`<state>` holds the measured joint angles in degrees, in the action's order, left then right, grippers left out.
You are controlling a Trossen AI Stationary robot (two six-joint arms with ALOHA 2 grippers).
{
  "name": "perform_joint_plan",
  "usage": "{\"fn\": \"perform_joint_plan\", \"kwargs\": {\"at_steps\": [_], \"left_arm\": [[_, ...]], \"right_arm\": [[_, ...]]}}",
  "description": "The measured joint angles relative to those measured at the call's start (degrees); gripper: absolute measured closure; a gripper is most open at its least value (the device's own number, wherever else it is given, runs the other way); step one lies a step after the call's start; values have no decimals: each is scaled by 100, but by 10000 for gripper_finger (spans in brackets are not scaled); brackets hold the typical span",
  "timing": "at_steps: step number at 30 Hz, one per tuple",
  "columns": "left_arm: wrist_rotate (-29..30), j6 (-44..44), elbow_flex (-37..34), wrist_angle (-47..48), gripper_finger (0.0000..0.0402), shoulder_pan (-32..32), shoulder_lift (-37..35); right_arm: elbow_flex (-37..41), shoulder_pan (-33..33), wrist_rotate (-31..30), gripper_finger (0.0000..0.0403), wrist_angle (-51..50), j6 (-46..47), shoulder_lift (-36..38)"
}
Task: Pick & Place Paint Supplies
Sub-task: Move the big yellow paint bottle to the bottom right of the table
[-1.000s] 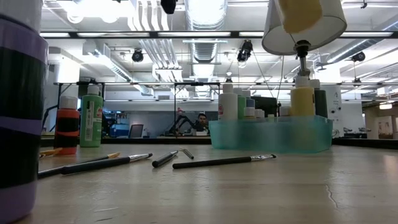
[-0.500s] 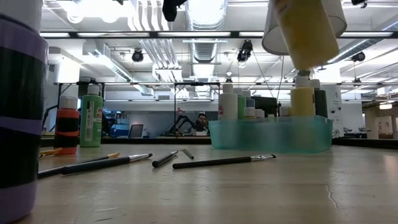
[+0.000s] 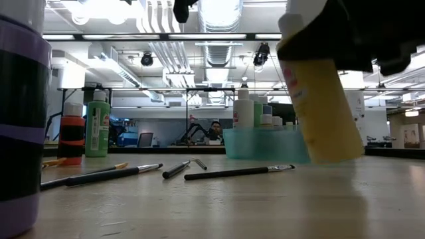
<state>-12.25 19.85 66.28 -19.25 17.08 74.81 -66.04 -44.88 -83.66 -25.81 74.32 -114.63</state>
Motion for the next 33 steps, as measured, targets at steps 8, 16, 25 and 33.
{"fn": "perform_joint_plan", "kwargs": {"at_steps": [8, 16, 25, 33], "left_arm": [[160, -29, 0, -5, 234, 3, 0], [343, -118, 0, 1, 234, 9, 2], [489, -169, 0, -2, 234, 10, 7], [489, -207, 0, -2, 234, 11, 7]], "right_arm": [[-11, 0, -155, 199, 91, 264, -356], [-8, -42, -173, 195, 89, 489, -452], [-28, -48, 92, 158, 92, 275, -465], [-27, -53, 412, 119, 81, 222, -423]]}}
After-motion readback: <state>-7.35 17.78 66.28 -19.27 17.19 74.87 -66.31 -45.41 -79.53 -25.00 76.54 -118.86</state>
